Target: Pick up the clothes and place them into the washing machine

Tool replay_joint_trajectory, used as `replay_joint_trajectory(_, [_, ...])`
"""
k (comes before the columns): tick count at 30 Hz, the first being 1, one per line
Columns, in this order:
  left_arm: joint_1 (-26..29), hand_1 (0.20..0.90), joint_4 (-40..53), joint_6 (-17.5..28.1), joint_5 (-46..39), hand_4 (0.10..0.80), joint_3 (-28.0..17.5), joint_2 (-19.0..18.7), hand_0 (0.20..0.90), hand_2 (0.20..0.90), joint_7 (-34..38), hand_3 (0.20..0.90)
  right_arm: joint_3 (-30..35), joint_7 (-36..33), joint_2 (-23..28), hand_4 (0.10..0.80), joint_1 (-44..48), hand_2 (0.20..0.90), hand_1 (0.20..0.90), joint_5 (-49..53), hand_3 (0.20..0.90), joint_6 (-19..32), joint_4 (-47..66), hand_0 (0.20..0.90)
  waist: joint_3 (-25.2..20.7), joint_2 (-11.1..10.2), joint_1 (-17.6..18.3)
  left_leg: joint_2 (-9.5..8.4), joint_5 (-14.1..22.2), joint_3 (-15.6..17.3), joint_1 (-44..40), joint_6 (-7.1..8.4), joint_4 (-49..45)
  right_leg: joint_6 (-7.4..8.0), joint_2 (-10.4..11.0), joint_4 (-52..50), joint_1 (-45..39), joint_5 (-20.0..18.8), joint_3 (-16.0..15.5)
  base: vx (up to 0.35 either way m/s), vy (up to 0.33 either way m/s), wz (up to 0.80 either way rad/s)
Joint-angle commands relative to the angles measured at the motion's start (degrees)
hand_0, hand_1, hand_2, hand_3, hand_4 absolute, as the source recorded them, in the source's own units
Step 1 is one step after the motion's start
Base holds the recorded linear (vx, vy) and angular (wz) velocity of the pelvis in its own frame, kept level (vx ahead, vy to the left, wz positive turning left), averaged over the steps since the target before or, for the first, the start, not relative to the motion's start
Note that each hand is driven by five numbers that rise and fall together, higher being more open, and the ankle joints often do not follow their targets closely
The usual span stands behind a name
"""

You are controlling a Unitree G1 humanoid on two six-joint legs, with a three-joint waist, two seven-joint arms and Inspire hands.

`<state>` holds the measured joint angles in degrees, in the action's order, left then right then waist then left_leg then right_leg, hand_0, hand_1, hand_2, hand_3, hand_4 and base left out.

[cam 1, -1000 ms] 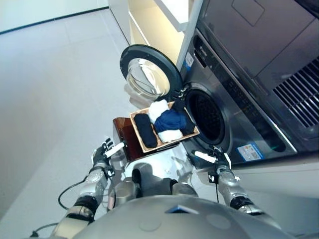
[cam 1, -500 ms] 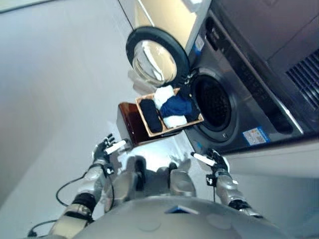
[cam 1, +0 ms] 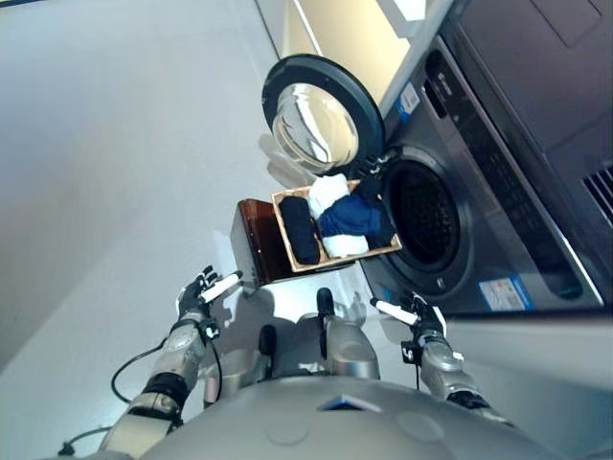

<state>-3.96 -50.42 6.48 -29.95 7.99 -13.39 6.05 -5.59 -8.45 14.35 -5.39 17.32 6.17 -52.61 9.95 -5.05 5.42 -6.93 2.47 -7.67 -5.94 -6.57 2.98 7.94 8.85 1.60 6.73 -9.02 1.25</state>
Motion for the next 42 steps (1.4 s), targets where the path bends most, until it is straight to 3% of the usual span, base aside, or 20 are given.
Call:
replay_joint_trajectory(1, [2.70,0.900,3.40,3.15,0.83,0.800,-0.18,-0.69,0.900,0.900,0.03,0.900,-0.18,-0.10,4.80,0.800,4.38,0.900,0.900,-1.50,0.900,2.89,3.94,0.900,-0.44,4.07,0.54,8.07,1.67,4.06,-2.17,9.43,-3.97,1.11,-1.29,-5.11,3.26,0.00,-0.73,0.073,-0.171,0.25])
replay_joint_trajectory(4, [3.64,0.900,2.91,3.21,1.10,0.800,0.12,-0.60,0.900,0.900,0.10,0.900,-0.89,-0.38,5.17,0.800,5.17,0.900,0.900,-2.08,0.900,3.07,4.41,0.900,-0.38,5.46,1.15,9.54,0.13,4.00,-1.73,10.55,-4.18,0.09,-2.17,-7.44,3.97,2.19,-0.95,0.050,-0.193,0.15])
replay_joint_trajectory(6, [5.08,0.900,2.82,3.65,1.37,0.800,1.52,0.03,0.900,0.900,0.01,0.900,-1.56,-0.53,5.36,0.800,5.28,0.900,0.900,-1.81,0.900,3.18,2.63,0.900,-0.68,6.29,1.58,11.24,-2.16,3.36,-1.59,11.80,-5.14,-1.37,-3.62,-7.60,3.31,3.81,-1.29,0.072,-0.214,0.21])
replay_joint_trajectory(8, [5.09,0.900,3.33,3.80,1.08,0.800,1.83,0.28,0.900,0.900,-0.10,0.900,-1.75,-0.57,5.49,0.800,5.29,0.900,0.900,-1.93,0.900,3.12,2.06,0.900,-0.85,6.28,1.61,11.62,-2.61,3.37,-1.40,12.01,-6.19,-1.87,-4.29,-7.36,2.64,4.19,-1.31,0.081,-0.179,0.17])
replay_joint_trajectory(9, [5.50,0.900,3.28,3.65,0.70,0.800,2.18,0.58,0.900,0.900,-0.13,0.900,-2.05,-0.65,5.74,0.800,5.13,0.900,0.900,-1.82,0.900,3.25,1.85,0.900,-0.94,5.66,1.57,11.75,-4.43,4.08,0.43,12.49,-11.09,-2.92,-5.52,-6.68,1.19,4.57,-1.27,0.107,-0.288,0.08])
replay_joint_trajectory(11, [5.96,0.900,2.33,3.46,0.66,0.800,2.48,0.76,0.900,0.900,-0.23,0.900,-1.95,-0.62,5.90,0.800,4.80,0.900,0.900,-1.31,0.900,3.43,1.87,0.900,-0.40,4.14,1.30,10.79,-5.54,4.90,3.77,12.21,-18.71,-4.03,-6.03,-6.01,-1.26,5.35,-1.09,0.072,-0.234,-0.02])
replay_joint_trajectory(12, [6.03,0.900,2.09,3.47,0.60,0.800,2.70,0.77,0.900,0.900,-0.18,0.900,-1.74,-0.72,6.03,0.800,4.84,0.900,0.900,-1.02,0.900,3.46,1.37,0.900,-0.15,3.43,0.74,8.92,-4.85,3.98,5.39,11.72,-18.63,-4.15,-5.98,-6.00,-1.74,5.29,-0.65,0.062,-0.126,-0.13])
replay_joint_trajectory(14, [5.59,0.900,1.93,3.37,0.58,0.800,2.68,1.03,0.900,0.900,-0.18,0.900,-1.80,-0.80,6.23,0.800,4.82,0.900,0.900,-1.22,0.900,3.33,0.73,0.900,-0.12,2.65,0.00,4.86,-0.91,3.29,7.96,9.65,-14.70,-3.73,-6.17,-5.36,-2.84,5.21,0.22,0.100,-0.063,-0.12])
replay_joint_trajectory(15, [4.96,0.900,1.66,3.31,0.70,0.800,2.43,1.17,0.900,0.900,-0.11,0.900,-1.73,-0.74,6.29,0.800,4.54,0.900,0.900,-1.56,0.900,3.23,0.70,0.900,-0.45,2.74,-0.37,3.14,-1.22,3.03,9.45,8.76,-11.96,-3.45,-6.81,-5.10,-3.20,4.78,0.62,0.122,-0.030,-0.24])
replay_joint_trajectory(17, [4.44,0.900,1.03,2.91,1.11,0.800,2.13,1.07,0.900,0.900,-0.31,0.900,-1.31,-0.60,6.12,0.800,4.45,0.900,0.900,-1.56,0.900,3.21,0.59,0.900,-0.15,2.53,-0.48,3.57,-1.06,5.82,8.99,8.22,-10.57,-3.09,-7.33,-5.76,-3.98,4.96,1.68,0.097,0.004,-0.36])
replay_joint_trajectory(20, [3.83,0.900,0.73,2.90,2.00,0.800,2.18,0.80,0.900,0.900,-0.77,0.900,-1.38,-0.39,5.49,0.800,3.90,0.900,0.900,-1.83,0.900,3.04,0.84,0.900,-1.53,3.22,-0.13,4.09,-1.42,6.58,5.68,7.06,-5.22,-2.87,-7.80,-5.39,-4.29,5.35,2.25,0.072,0.063,-0.58])
replay_joint_trajectory(26, [3.73,0.900,1.10,3.00,2.34,0.800,0.99,0.03,0.900,0.900,-0.66,0.900,-1.29,-0.06,4.26,0.800,3.44,0.900,0.900,-1.67,0.900,3.00,0.13,0.900,-1.77,3.54,-0.28,4.02,-0.77,8.00,4.06,6.30,-5.16,-2.37,-7.54,-6.16,-4.49,5.85,3.23,0.033,0.083,-0.15])
replay_joint_trajectory(31, [2.54,0.900,3.29,2.86,1.26,0.800,-0.68,-0.90,0.900,0.900,-0.40,0.900,-0.60,0.02,3.78,0.800,3.49,0.900,0.900,-2.00,0.900,2.69,0.78,0.900,-0.04,3.77,-0.75,3.87,-0.15,9.39,4.09,4.80,-5.45,-0.17,-7.33,-12.95,-1.16,5.44,2.93,-0.053,0.091,-0.17])
replay_joint_trajectory(34, [1.82,0.900,3.66,3.08,0.83,0.800,-1.62,-1.67,0.900,0.900,-0.75,0.900,-0.11,0.23,3.56,0.800,3.32,0.900,0.900,-1.83,0.900,2.68,1.21,0.900,0.53,3.82,-0.33,3.82,-0.27,9.13,4.05,4.68,-5.37,1.52,-5.05,-15.85,0.91,2.38,3.49,-0.024,0.022,-0.18])
replay_joint_trajectory(38, [1.97,0.900,3.41,3.21,0.70,0.800,-2.02,-2.73,0.900,0.900,-0.75,0.900,0.64,-0.06,3.26,0.800,3.54,0.900,0.900,-1.73,0.900,2.88,1.30,0.900,0.54,3.89,-0.87,5.71,0.79,7.77,4.64,5.60,-6.84,1.05,1.39,-13.13,0.77,-3.35,3.47,0.018,-0.130,0.11])
replay_joint_trajectory(42, [1.58,0.900,3.22,3.14,0.30,0.800,-2.83,-3.09,0.900,0.900,-0.03,0.900,0.52,-0.11,2.89,0.800,3.27,0.900,0.900,-1.95,0.900,2.66,1.51,0.900,-0.05,2.60,-1.52,7.39,1.70,6.72,3.81,7.15,-7.20,2.57,6.55,-7.75,0.38,-8.75,3.19,0.092,-0.175,0.13])
